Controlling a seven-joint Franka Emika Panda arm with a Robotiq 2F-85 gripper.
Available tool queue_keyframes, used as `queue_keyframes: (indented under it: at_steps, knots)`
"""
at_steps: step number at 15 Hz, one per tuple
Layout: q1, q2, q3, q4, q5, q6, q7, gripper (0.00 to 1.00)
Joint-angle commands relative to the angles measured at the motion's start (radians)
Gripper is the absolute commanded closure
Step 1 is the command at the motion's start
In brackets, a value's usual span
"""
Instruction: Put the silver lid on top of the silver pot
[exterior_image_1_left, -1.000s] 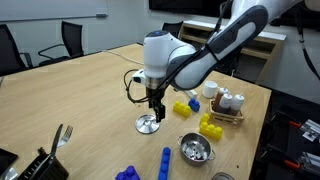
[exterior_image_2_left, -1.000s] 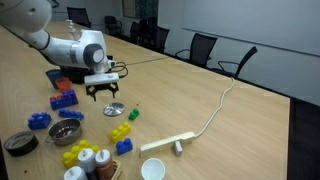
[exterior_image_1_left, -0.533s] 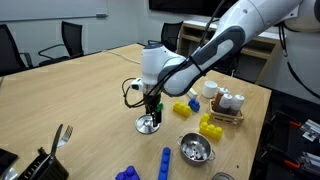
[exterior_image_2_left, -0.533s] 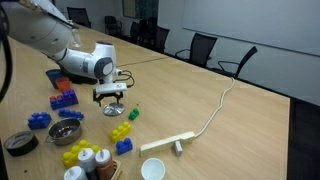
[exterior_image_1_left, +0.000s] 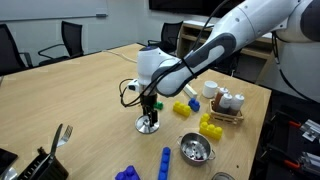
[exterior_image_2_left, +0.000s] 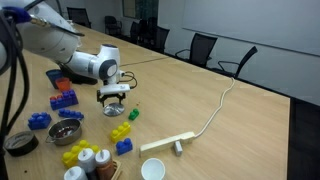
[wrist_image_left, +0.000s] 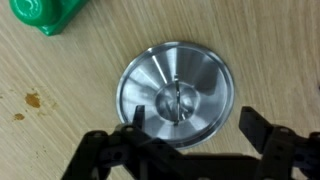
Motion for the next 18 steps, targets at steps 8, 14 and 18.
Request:
queue_keyframes:
  at_steps: [8,14,18]
  knots:
    - [0.034,0.063,-0.028,0.133,0.003,-0.057,-0.036,0.75]
    - [0.029,0.081,-0.036,0.133,0.005,-0.067,-0.037,1.00]
    - [0.022,0.079,-0.025,0.129,-0.004,-0.066,-0.033,0.99]
